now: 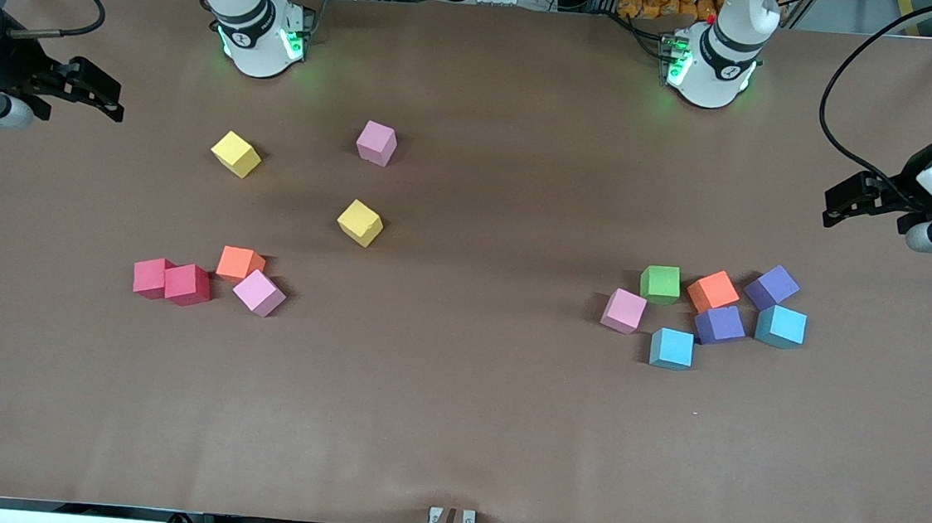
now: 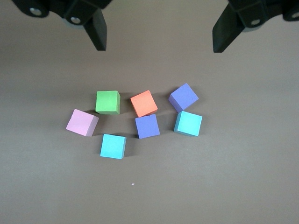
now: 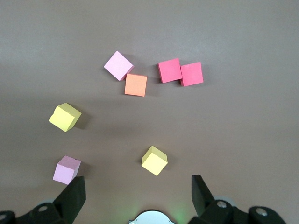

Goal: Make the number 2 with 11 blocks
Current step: 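Lower the left gripper onto green while the right gripper lowers onto pink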

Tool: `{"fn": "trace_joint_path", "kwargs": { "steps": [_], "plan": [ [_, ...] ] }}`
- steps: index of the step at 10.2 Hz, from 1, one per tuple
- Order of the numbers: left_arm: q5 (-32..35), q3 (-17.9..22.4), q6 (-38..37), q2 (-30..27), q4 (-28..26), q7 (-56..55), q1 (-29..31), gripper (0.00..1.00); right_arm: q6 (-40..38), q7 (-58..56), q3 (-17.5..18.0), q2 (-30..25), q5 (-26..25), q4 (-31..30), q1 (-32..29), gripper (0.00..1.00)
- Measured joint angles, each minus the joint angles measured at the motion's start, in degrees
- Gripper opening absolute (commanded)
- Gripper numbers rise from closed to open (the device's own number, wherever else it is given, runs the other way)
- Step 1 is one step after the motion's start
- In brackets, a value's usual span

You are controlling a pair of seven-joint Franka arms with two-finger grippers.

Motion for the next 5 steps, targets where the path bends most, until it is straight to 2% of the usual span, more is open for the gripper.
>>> {"fn": "trace_joint_path", "kwargs": {
  "steps": [5],
  "plan": [
    [-0.1,-0.1,-0.6,0.5,-1.5,0.0,-0.4,1.0,-0.2,0.0,0.0,0.0,0.0,0.0,0.0,1.0]
  ]
}}
